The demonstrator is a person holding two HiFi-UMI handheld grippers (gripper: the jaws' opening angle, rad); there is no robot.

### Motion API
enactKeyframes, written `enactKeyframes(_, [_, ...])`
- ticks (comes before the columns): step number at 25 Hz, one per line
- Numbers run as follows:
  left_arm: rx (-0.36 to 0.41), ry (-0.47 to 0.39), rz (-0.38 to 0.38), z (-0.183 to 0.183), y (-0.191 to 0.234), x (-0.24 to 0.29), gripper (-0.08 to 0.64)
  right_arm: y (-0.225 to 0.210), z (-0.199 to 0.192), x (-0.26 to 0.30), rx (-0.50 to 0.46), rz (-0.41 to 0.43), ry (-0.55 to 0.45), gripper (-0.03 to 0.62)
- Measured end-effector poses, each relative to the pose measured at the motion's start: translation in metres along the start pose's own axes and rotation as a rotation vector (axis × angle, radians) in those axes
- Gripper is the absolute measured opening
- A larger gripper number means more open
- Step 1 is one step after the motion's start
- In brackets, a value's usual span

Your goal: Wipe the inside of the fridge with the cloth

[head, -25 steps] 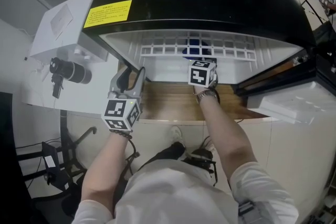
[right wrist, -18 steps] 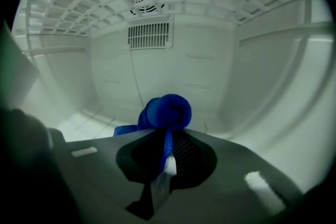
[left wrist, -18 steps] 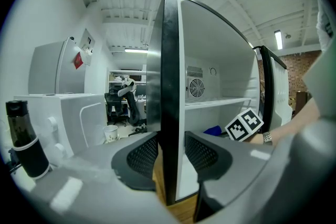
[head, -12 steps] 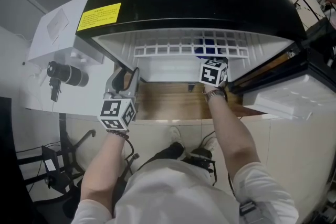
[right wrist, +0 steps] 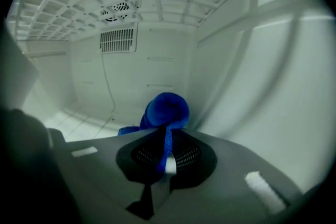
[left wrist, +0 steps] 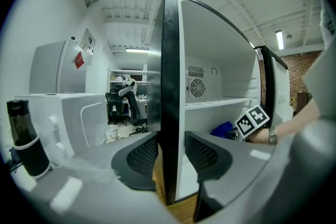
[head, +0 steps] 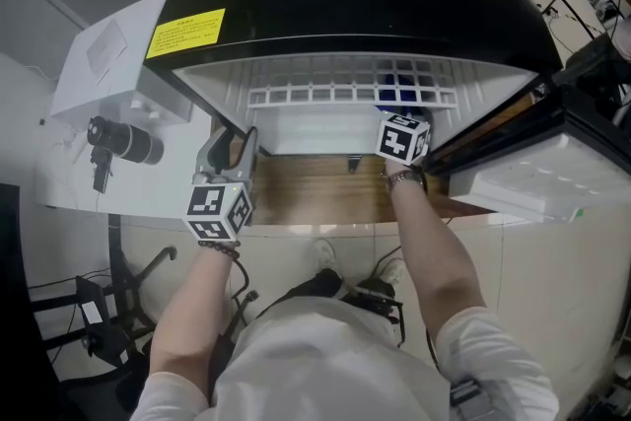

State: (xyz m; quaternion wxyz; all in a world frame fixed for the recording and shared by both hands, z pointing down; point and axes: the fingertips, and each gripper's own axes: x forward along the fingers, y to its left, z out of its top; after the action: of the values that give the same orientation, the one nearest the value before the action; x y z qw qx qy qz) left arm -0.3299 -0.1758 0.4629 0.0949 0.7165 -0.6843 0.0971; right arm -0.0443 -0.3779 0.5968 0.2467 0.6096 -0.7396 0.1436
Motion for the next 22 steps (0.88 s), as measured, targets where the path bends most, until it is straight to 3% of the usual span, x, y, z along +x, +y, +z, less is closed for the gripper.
enactKeyframes(5, [-0.001,-0.003,-0.004,0.000,-0.001,0.001,0.150,0.022,0.021,-0.016,0.016,0.102,-0.094,0.029])
enactKeyframes(10, [-0.006,-0.006,-0.012,0.001,-0.001,0.002,0.150,0.078,0.046,-0.048,-0.014,0.255,-0.204,0.029])
enactKeyframes(22, [-0.004,0.002,-0.026,0.001,-0.001,0.002,0.150,0.214,0.054,-0.100,-0.032,0.542,-0.234,0.029])
